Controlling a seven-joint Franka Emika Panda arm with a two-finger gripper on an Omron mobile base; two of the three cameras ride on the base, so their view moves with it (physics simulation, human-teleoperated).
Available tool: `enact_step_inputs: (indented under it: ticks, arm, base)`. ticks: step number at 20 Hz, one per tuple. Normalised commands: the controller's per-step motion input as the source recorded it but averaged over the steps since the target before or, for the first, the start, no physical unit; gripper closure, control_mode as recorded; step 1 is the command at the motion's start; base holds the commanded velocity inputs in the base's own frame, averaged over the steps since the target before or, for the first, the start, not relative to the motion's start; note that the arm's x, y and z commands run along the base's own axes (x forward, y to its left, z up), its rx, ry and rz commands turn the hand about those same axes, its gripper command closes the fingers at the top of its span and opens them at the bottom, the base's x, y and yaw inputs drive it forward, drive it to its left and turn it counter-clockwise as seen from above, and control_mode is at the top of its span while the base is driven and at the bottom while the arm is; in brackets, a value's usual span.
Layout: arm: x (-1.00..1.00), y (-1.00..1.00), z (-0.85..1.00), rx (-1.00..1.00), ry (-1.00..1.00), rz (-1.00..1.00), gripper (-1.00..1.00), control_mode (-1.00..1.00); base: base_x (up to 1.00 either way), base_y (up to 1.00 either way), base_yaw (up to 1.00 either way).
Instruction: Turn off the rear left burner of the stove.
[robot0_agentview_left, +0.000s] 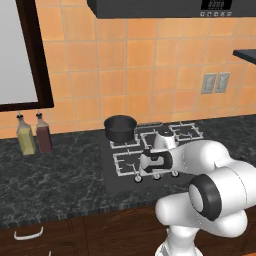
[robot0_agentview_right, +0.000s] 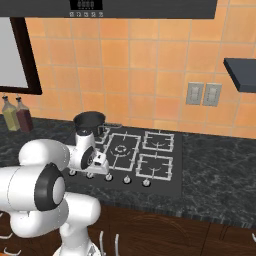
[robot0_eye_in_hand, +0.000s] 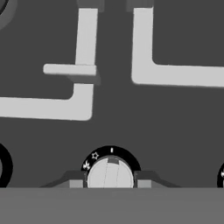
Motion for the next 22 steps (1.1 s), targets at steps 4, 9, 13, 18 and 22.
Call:
enact_step_inputs:
  ticks: [4, 9, 13, 18, 22]
  arm:
    - [-0.14, -0.07, 0.00, 0.09, 0.00, -0.29, 1.00, -1.00]
    - [-0.19, -0.13, 0.00, 0.13, 0.00, -0.46, 1.00, -1.00]
    - [-0.16, -0.08, 0.00, 0.12, 0.00, -0.52, 1.00, -1.00]
    - [-0.04, -0.01, -0.01, 0.09, 0.00, -0.59, 1.00, -1.00]
    - [0.00, 0.00, -0.03, 0.07, 0.01, -0.68, 1.00, -1.00]
  base:
    - [0.00, 0.00, 0.00]
    - [0.00, 0.00, 0.00]
    - [0.00, 0.00, 0.00]
    - [0.00, 0.00, 0.00]
    - [0.00, 0.00, 0.00]
